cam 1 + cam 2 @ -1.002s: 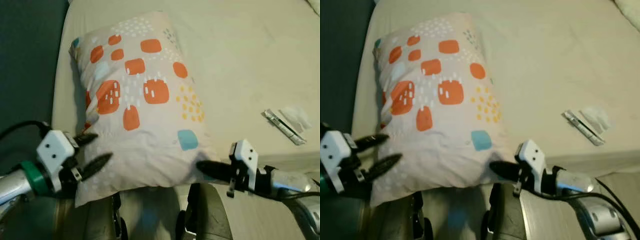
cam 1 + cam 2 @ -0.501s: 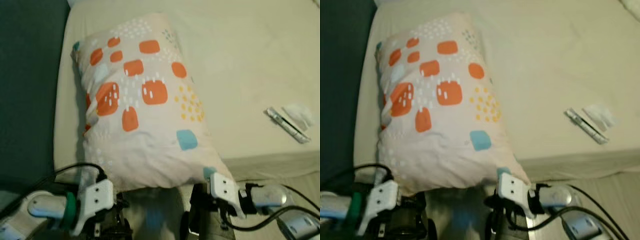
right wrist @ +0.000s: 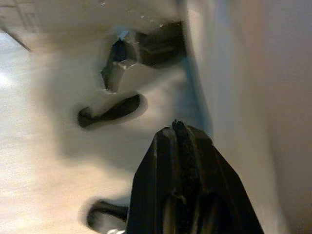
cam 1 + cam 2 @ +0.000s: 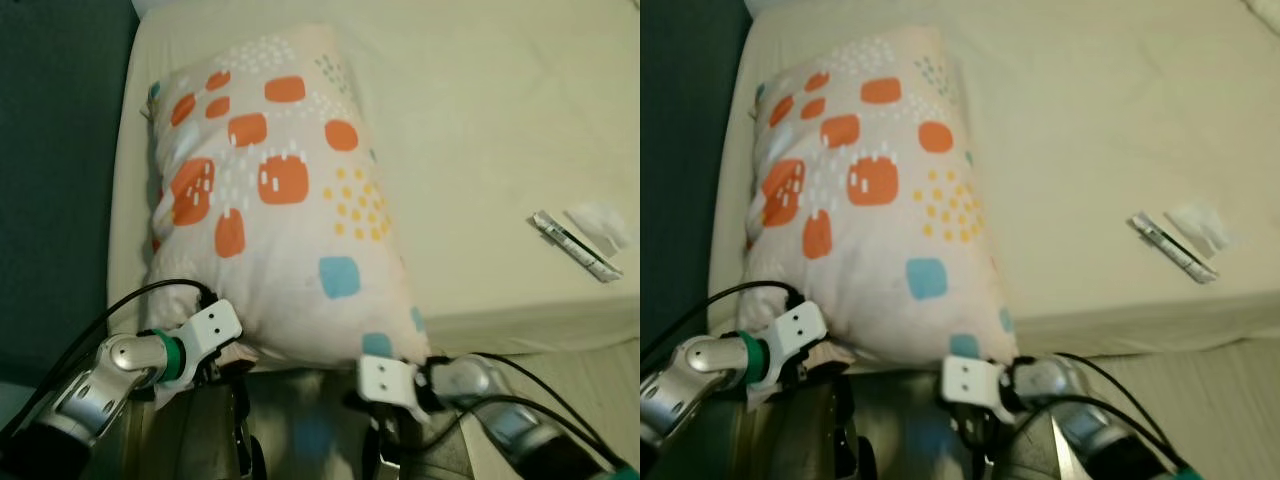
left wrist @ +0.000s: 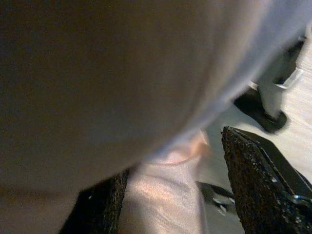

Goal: Clean up the room

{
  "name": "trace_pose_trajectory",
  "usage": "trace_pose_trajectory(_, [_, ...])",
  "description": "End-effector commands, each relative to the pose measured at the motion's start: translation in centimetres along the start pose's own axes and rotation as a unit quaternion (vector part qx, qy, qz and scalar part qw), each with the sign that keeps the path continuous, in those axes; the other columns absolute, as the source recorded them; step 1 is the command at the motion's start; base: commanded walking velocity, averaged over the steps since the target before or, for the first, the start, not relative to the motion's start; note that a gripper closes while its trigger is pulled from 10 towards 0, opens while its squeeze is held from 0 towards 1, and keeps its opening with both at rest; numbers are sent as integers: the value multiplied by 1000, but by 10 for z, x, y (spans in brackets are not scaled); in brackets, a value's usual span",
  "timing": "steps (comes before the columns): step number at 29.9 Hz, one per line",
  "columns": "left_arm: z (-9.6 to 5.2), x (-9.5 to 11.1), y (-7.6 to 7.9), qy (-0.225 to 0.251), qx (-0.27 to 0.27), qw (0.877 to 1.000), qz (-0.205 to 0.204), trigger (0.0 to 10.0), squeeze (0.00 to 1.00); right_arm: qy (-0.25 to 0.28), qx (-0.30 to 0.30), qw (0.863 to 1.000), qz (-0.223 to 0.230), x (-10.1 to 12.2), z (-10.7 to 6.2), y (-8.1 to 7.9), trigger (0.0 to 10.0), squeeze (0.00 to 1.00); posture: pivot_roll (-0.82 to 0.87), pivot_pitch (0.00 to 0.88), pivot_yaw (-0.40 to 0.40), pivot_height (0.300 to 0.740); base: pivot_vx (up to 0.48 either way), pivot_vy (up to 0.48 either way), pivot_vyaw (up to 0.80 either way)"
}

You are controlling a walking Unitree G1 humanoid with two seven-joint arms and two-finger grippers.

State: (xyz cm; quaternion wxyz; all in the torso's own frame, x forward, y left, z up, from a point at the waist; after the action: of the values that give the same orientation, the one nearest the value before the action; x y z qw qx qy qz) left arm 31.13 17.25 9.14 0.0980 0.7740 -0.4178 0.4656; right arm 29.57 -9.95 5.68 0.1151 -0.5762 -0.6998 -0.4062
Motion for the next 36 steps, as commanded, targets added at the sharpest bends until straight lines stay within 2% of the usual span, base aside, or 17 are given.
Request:
trace_pose_trajectory(1, [-3, -10, -13, -15, 50, 999, -12, 10000, 0, -42, -41, 998, -19, -7, 12, 2, 10000, 0, 93, 288, 92, 570, 0, 0, 0])
trace_pose_trajectory(4, [1, -1, -22, 11, 77, 997, -21, 10000, 0, -60, -150, 987, -21, 1, 22, 31, 10000, 0, 97, 287, 93, 570, 0, 0, 0])
trace_pose_trajectory(5, [1, -1, -22, 11, 77, 997, -21, 10000, 0, -60, -150, 987, -21, 1, 22, 31, 10000, 0, 97, 287, 93, 570, 0, 0, 0])
trace_pose_trajectory(7, [2, 7, -24, 31, 79, 996, -23, 10000, 0, -23, -214, 977, 9, 20, 26, 50, 10000, 0, 104, 288, 94, 570, 0, 0, 0])
trace_pose_trajectory(11, [2, 13, -28, 40, 91, 995, -5, 10000, 0, 14, -265, 964, 31, 37, 28, 66, 10000, 0, 104, 288, 94, 570, 0, 0, 0])
trace_pose_trajectory(13, [-2, 19, -41, 48, 121, 991, 22, 10000, 0, 30, -322, 945, 47, 51, 25, 84, 10000, 0, 104, 288, 94, 570, 0, 0, 0])
trace_pose_trajectory(14, [-2, 19, -41, 48, 121, 991, 22, 10000, 0, 30, -322, 945, 47, 51, 25, 84, 10000, 0, 104, 288, 94, 570, 0, 0, 0])
trace_pose_trajectory(17, [-9, 35, -59, 70, 148, 985, 52, 10000, 0, 69, -349, 931, 80, 65, 21, 99, 10000, 0, 121, 286, 86, 570, 0, 0, 0])
trace_pose_trajectory(21, [-12, 42, -65, 81, 148, 984, 59, 10000, 0, 85, -362, 925, 77, 70, 19, 104, 10000, 0, 121, 286, 86, 570, 0, 0, 0])
trace_pose_trajectory(24, [-13, 47, -68, 90, 148, 983, 58, 10000, 0, 103, -359, 925, 74, 73, 16, 106, 10000, 0, 116, 283, 84, 570, 0, 0, 0])
trace_pose_trajectory(25, [-14, 52, -67, 100, 131, 985, 47, 10000, 0, 128, -339, 930, 66, 76, 13, 106, 10000, 0, 111, 281, 86, 570, 0, 0, 0])
trace_pose_trajectory(27, [-14, 52, -67, 100, 131, 985, 47, 10000, 0, 128, -339, 930, 66, 76, 13, 106, 10000, 0, 111, 281, 86, 570, 0, 0, 0])
trace_pose_trajectory(29, [-13, 50, -49, 103, 45, 993, 29, 10000, 0, 172, -253, 951, 34, 75, 6, 94, 10000, 0, 101, 279, 82, 570, 0, 0, 0])
trace_pose_trajectory(31, [-13, 50, -49, 103, 45, 993, 29, 10000, 0, 172, -253, 951, 34, 75, 6, 94, 10000, 0, 101, 279, 82, 570, 0, 0, 0])
trace_pose_trajectory(33, [-7, 35, -21, 88, -36, 995, 19, 10000, 0, 181, -130, 975, 13, 62, -2, 68, 10000, 0, 83, 279, 72, 570, 0, 0, 0])
trace_pose_trajectory(34, [-7, 35, -21, 88, -36, 995, 19, 10000, 0, 181, -130, 975, 13, 62, -2, 68, 10000, 0, 83, 279, 72, 570, 0, 0, 0])
trace_pose_trajectory(36, [-3, 28, -6, 86, -59, 994, 13, 10000, 0, 192, -45, 980, 21, 54, -14, 49, 10000, 0, 80, 280, 62, 570, 0, 0, 0])
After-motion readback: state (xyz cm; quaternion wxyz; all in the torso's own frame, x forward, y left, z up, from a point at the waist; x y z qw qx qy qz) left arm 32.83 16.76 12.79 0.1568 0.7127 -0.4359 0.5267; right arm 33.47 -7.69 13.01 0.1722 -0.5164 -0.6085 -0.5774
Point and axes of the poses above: a point about 5 cm out from each wrist's last joint towards the gripper, its own z axis pointing out of the wrist towards the gripper, its own x axis along the axis of the wrist's last joint, y = z × x, the point moved 1 cm from there along z, pointing out of the wrist towards the gripper, and after that the axes turned 7 degrees about -z, right-handed, at the moved point
